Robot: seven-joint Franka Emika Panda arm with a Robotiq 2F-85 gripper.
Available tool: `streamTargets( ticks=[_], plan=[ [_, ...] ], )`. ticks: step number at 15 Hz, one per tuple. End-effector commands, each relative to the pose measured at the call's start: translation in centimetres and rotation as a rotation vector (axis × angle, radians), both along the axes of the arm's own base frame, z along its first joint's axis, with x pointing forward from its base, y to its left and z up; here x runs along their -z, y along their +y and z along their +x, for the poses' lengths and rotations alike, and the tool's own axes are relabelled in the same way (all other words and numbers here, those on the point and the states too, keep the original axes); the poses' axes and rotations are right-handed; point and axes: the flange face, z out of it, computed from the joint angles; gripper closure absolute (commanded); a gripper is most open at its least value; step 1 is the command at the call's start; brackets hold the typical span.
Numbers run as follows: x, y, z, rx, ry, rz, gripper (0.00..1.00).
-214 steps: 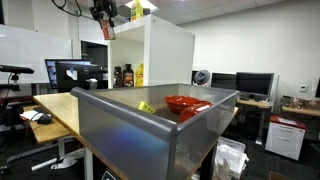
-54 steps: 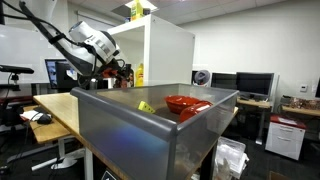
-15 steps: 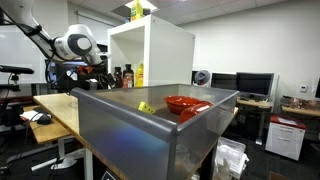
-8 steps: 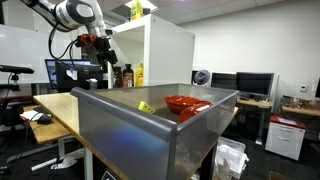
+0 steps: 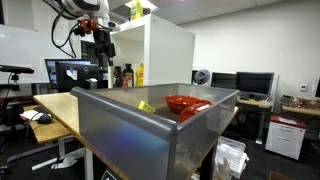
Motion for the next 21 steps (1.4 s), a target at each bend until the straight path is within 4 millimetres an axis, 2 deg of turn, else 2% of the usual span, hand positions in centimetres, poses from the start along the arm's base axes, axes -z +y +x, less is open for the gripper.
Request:
streamTargets(
  ticks=[1,7,10,11,17,21],
  plan=[
    [0.7,-0.1,0.2,-0.044,0.035,0.001,0.0],
    [2.7,-0.2,1.0,-0.02,0.005,-0.006,0.0],
    [3.2,-0.3,1.7,-0.012,-0.07,0.017,0.0],
    [3.6,-0.2,1.9,-0.017,-0.09,0.026,0.19],
    [4.7,-0.2,2.3,-0.028,-0.163,0.044,0.56],
    [5.5,0.0,2.6,-0.041,-0.273,0.066,0.81]
  ],
)
